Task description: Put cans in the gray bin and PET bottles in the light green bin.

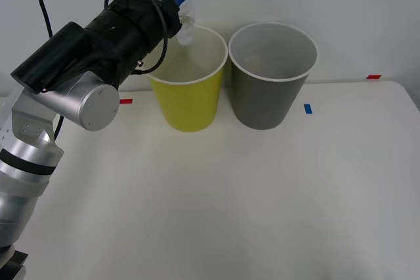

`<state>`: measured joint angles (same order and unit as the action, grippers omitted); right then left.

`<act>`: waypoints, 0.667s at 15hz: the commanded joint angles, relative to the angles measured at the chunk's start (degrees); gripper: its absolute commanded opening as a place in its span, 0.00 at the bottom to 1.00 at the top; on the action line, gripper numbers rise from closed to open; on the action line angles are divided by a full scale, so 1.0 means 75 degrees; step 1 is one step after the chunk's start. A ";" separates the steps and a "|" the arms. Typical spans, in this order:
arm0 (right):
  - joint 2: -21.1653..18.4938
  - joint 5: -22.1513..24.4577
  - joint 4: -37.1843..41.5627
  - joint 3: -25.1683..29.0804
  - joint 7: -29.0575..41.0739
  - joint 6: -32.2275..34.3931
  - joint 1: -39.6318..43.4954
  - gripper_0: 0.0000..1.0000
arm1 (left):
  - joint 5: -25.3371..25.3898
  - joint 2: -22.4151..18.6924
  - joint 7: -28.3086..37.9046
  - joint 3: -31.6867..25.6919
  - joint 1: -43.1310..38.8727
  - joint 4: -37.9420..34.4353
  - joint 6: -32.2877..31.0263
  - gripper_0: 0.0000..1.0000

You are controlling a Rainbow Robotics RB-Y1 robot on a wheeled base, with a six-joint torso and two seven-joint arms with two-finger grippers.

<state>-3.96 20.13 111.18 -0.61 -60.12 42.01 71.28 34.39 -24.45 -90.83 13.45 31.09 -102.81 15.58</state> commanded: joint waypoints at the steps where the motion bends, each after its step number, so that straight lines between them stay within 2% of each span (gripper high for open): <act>1: 0.0000 0.0000 0.0000 0.0000 0.0000 0.0000 0.0000 1.00 | -0.0004 -0.0056 0.0099 0.0094 -0.0009 0.0067 -0.0120 0.00; 2: 0.0000 0.0000 0.0000 0.0000 0.0000 0.0000 0.0000 1.00 | -0.0015 -0.0068 0.0099 0.0094 -0.0009 0.0067 -0.0108 0.13; 3: 0.0000 0.0000 0.0000 0.0000 0.0000 0.0000 0.0000 1.00 | -0.0027 -0.0079 0.0099 0.0094 -0.0009 0.0067 -0.0108 0.65; 4: 0.0000 0.0000 0.0000 0.0000 0.0000 0.0000 0.0000 1.00 | -0.0027 -0.0114 0.0099 0.0094 -0.0009 0.0067 -0.0108 1.00; 10: 0.0000 0.0000 0.0000 0.0000 0.0000 0.0000 0.0000 1.00 | -0.0015 -0.0208 0.0169 0.0094 -0.0009 0.0067 -0.0155 1.00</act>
<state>-3.96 20.13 111.18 -0.61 -60.12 42.01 71.28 34.26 -25.94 -89.67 14.11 31.03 -102.30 14.38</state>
